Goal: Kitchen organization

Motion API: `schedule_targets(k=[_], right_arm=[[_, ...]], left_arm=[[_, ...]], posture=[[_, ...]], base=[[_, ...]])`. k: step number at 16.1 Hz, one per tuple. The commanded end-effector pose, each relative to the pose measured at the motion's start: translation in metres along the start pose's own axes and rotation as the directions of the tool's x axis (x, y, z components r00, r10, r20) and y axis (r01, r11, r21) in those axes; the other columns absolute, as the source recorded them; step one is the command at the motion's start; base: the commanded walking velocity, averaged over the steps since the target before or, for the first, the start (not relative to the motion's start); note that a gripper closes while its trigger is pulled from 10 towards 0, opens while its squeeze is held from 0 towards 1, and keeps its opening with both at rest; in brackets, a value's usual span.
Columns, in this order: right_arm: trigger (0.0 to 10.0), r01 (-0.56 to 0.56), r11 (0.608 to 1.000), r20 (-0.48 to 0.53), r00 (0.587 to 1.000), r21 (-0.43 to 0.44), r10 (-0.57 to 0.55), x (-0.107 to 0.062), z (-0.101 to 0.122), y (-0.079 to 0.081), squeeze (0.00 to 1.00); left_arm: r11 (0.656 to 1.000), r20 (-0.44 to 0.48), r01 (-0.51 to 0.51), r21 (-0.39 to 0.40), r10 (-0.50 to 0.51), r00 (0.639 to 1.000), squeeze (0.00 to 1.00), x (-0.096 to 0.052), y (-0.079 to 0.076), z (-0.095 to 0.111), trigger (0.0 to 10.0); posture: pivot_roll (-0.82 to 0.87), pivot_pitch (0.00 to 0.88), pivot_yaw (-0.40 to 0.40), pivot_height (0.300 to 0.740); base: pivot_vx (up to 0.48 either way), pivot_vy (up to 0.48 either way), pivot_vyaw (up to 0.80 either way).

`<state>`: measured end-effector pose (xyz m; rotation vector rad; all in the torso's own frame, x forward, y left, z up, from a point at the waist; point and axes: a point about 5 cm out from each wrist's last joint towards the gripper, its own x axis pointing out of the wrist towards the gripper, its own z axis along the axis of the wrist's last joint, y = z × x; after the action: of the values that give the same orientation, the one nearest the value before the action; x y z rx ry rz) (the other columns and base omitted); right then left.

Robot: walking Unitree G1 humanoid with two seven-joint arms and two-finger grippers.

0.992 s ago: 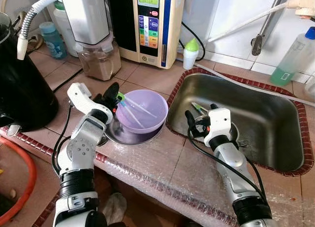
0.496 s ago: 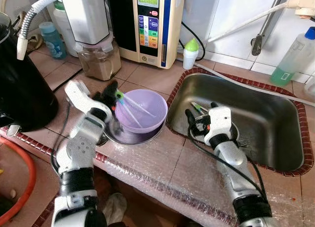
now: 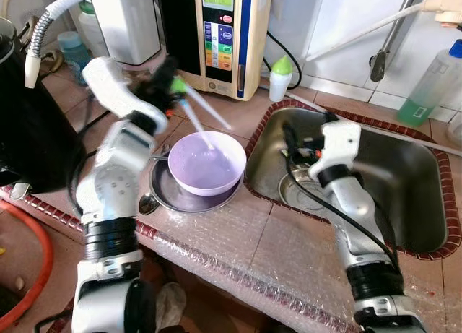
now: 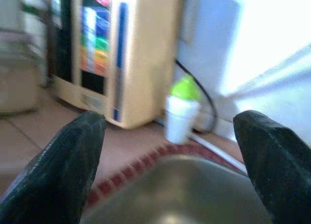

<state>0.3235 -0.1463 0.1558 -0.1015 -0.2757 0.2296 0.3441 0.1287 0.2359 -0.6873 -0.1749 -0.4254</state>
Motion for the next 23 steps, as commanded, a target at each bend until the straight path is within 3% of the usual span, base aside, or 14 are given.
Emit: schedule_targets(k=[1,4,5,8,9,10,11,13,14,16,23], right_arm=[[10.0,-0.023,0.999,0.031,0.999,0.025,0.022,0.005,0.01,0.002,0.0],[10.0,-0.05,0.995,0.049,0.998,0.09,0.046,0.01,0.017,0.006,0.0],[10.0,-0.114,0.986,0.062,0.992,0.119,0.107,0.01,0.023,0.012,0.0],[10.0,-0.151,0.965,0.086,0.987,0.217,0.135,0.011,0.031,0.013,0.0],[10.0,-0.183,0.954,0.092,0.982,0.237,0.166,0.011,0.033,0.015,0.0],[10.0,-0.29,0.921,0.08,0.957,0.261,0.279,0.01,0.034,0.024,0.0],[10.0,-0.342,0.912,0.041,0.939,0.225,0.342,0.006,0.027,0.029,0.0],[10.0,-0.368,0.901,0.008,0.926,0.231,0.377,0.002,0.017,0.033,0.0],[9.2,-0.379,0.899,-0.01,0.921,0.219,0.39,0.002,0.014,0.035,0.0],[0.0,-0.411,0.9,-0.052,0.905,0.142,0.422,0.001,0.008,0.038,0.0],[0.0,-0.381,0.925,-0.103,0.919,0.018,0.38,0.007,0.001,0.032,0.0]], left_arm=[[0.997,-0.017,0.063,0.033,-0.062,0.998,0.0,0.007,-0.014,-0.001,0.0],[0.991,-0.059,0.124,0.046,-0.121,0.991,0.0,0.013,-0.027,-0.013,0.0],[0.988,-0.067,0.142,0.053,-0.138,0.988,0.0,0.016,-0.032,-0.017,0.0],[0.986,-0.08,0.154,0.061,-0.149,0.986,0.0,0.017,-0.033,-0.022,0.0],[0.986,-0.084,0.153,0.065,-0.147,0.986,0.0,0.017,-0.032,-0.023,0.0],[0.986,-0.092,0.154,0.069,-0.147,0.985,0.0,0.016,-0.032,-0.026,0.0],[0.982,-0.103,0.176,0.07,-0.168,0.98,0.0,0.016,-0.034,-0.027,0.0],[0.975,-0.117,0.209,0.074,-0.2,0.973,0.0,0.015,-0.038,-0.029,0.0],[0.969,-0.13,0.235,0.081,-0.223,0.966,0.0,0.014,-0.04,-0.03,0.0],[0.959,-0.146,0.265,0.096,-0.25,0.957,0.0,0.011,-0.043,-0.031,0.0],[0.936,-0.184,0.332,0.115,-0.309,0.933,0.0,0.008,-0.049,-0.032,0.0]], posture=[[-0.01,0.0,0.032,0.74],[-0.01,0.0,0.041,0.74],[-0.02,0.0,0.044,0.74],[-0.02,0.0,0.048,0.74],[-0.02,0.0,0.049,0.74],[-0.02,0.0,0.05,0.74],[-0.02,0.0,0.051,0.74],[-0.02,0.0,0.051,0.74],[-0.02,0.0,0.048,0.74],[-0.01,0.0,0.046,0.74],[-0.01,0.0,0.046,0.74]], base=[[0.0,0.0,0.0],[0.0,0.0,0.0],[0.0,0.0,0.0],[0.0,0.0,0.0],[0.0,0.0,0.0],[0.0,0.0,0.0],[0.0,0.0,0.0],[0.0,0.0,0.0],[0.0,0.0,0.0],[0.0,0.0,0.0],[0.0,0.0,0.0]])
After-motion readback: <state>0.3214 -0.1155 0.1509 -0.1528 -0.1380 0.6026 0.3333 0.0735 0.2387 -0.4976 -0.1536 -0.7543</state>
